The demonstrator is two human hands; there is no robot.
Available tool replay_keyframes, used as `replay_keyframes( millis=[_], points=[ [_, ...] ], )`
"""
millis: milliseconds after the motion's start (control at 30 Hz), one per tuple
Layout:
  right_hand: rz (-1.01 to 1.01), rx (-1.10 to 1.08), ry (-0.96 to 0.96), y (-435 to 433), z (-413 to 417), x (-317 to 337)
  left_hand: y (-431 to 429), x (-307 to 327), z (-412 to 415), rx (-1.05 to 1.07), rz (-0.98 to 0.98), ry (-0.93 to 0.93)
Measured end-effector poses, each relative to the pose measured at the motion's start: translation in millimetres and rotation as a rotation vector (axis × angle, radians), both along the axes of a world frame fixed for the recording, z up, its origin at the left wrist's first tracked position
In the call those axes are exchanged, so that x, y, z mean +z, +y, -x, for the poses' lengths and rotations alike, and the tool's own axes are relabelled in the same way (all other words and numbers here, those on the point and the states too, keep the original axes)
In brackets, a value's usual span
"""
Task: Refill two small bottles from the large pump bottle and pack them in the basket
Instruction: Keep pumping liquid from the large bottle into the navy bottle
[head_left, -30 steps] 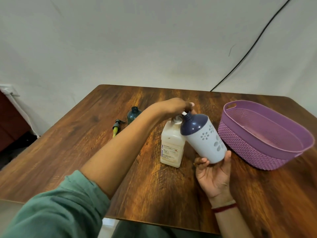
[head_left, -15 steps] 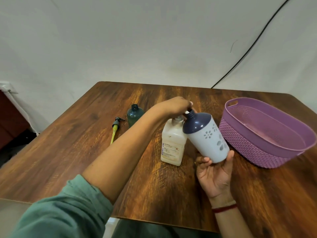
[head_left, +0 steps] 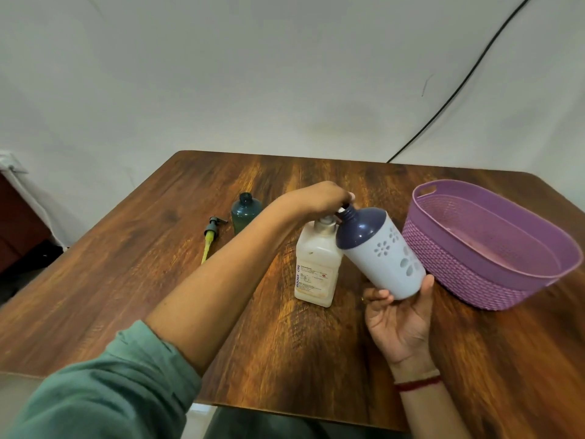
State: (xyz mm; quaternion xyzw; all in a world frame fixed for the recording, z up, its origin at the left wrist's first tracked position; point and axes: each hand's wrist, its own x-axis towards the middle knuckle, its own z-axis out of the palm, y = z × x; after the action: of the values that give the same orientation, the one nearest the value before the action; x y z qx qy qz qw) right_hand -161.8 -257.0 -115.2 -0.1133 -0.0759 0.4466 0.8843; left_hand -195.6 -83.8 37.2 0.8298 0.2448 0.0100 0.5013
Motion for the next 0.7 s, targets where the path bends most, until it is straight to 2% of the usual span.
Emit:
replay_keyframes(
  millis=[267, 467, 567, 633, 700],
  points=[
    [-0.020, 0.021, -0.044, -0.3, 4.7, 3.5, 1.8, 12.7, 4.8, -0.062, -0.030, 0.028],
    [-0.126, 0.134, -0.055, 2.7, -6.3, -13.4, 2.8, -3.6, -0.7, -0.013, 0.078, -0.023],
    [-0.101, 0.174, -0.044, -0.3, -8.6, -12.4, 2.7, 2.0, -0.1, -0.007, 0.030, -0.011],
    [-0.081, 0.091, -0.032, -1.9, -8.8, -13.0, 4.5, 9.0, 0.3, -0.049, -0.016, 0.019],
    [-0.115, 0.105, -0.031, -1.0, -8.5, -12.8, 6.3, 12.2, 0.1, -0.081, -0.055, 0.036]
  ],
)
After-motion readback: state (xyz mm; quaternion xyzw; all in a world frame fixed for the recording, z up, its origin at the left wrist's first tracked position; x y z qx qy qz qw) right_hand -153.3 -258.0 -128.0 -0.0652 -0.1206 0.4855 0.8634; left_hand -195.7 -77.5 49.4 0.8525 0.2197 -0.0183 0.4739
